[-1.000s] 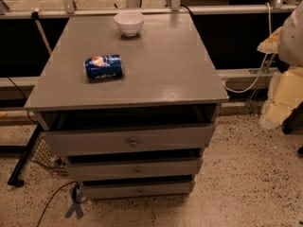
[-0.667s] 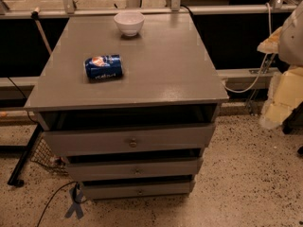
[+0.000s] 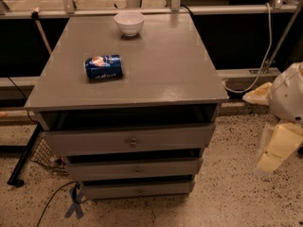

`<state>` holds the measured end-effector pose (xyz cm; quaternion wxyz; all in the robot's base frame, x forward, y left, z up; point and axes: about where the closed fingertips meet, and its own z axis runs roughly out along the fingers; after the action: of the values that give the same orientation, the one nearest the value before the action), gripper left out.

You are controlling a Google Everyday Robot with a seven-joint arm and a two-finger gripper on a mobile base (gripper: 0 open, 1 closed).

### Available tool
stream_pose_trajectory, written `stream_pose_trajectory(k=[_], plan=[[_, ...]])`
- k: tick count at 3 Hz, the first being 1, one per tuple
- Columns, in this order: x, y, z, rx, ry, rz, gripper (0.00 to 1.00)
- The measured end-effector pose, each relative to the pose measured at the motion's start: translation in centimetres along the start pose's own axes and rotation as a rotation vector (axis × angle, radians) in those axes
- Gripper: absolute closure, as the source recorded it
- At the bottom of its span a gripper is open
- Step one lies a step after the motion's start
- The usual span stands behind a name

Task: Open bottom drawer

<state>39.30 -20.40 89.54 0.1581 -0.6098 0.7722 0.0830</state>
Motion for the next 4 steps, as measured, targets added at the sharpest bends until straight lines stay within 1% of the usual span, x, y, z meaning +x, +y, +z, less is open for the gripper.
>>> stream_pose_trajectory(k=[1, 2, 3, 4], plan=[[0.8, 2.4, 5.0, -0.056, -0.094, 0.026, 0.0], [0.1, 4.1, 11.1, -0.067, -0.176, 0.065, 0.0], [0.1, 4.2, 11.1, -0.073, -0.175, 0.064, 0.0], [0.6, 4.6, 15.4, -0.112, -0.199, 0.096, 0.0]])
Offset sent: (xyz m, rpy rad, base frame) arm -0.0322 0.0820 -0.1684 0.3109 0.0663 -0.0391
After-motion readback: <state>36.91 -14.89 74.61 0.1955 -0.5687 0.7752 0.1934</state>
